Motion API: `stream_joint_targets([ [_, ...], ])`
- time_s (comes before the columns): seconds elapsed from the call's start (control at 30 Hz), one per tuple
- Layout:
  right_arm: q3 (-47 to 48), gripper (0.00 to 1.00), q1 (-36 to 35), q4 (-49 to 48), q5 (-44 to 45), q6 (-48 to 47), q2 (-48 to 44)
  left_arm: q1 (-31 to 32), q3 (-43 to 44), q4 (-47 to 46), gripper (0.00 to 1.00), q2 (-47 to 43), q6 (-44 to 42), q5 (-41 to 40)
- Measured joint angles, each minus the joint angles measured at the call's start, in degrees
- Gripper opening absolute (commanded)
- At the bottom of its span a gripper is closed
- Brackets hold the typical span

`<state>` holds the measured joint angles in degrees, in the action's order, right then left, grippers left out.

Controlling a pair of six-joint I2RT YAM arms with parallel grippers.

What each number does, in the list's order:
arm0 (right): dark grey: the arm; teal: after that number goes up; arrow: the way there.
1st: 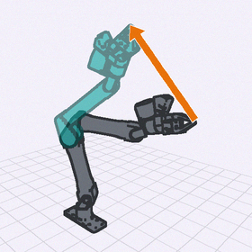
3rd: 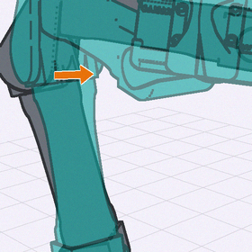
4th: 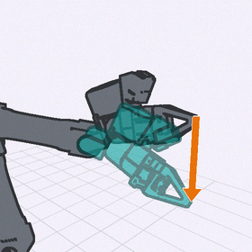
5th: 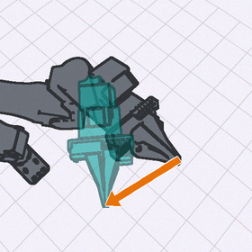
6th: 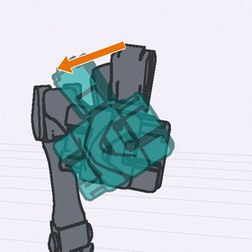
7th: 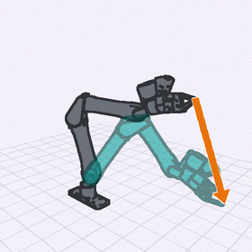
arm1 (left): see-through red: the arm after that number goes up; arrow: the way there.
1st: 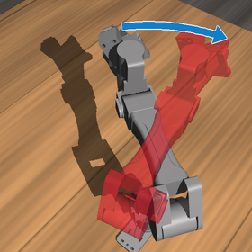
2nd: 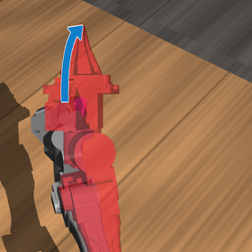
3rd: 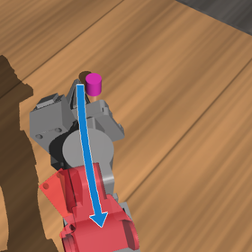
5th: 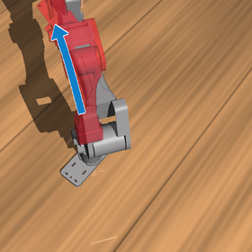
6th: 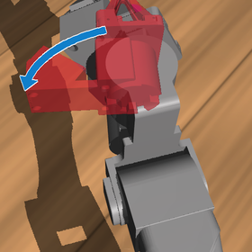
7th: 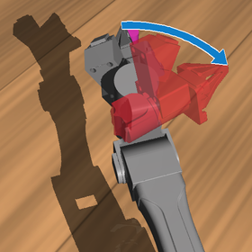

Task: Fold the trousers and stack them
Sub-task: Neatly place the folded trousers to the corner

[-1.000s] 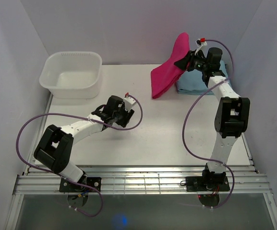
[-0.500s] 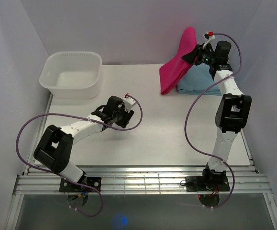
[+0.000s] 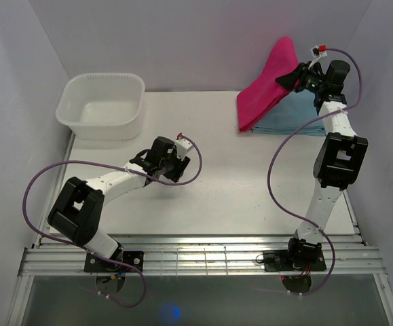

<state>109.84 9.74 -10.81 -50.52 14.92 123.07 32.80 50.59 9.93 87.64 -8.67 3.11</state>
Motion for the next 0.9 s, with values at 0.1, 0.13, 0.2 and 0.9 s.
stream_joint_targets([
  [0.1,-4.9,0.08,2.5,-1.9,-0.3,0.1,0.1,0.0,0.0,0.0,0.61,0.0,0.0,0.0],
  [0.13,-6.3,0.08,3.3,-1.9,-0.3,0.1,0.3,0.0,0.0,0.0,0.61,0.0,0.0,0.0],
  [0.2,-8.3,0.08,5.0,-2.1,-0.3,-0.4,1.0,0.0,0.0,0.2,0.61,0.0,0.0,0.0],
  [0.9,-8.4,0.08,8.6,5.6,17.5,-19.1,9.1,0.0,0.0,2.1,0.61,0.4,-0.3,-0.1],
])
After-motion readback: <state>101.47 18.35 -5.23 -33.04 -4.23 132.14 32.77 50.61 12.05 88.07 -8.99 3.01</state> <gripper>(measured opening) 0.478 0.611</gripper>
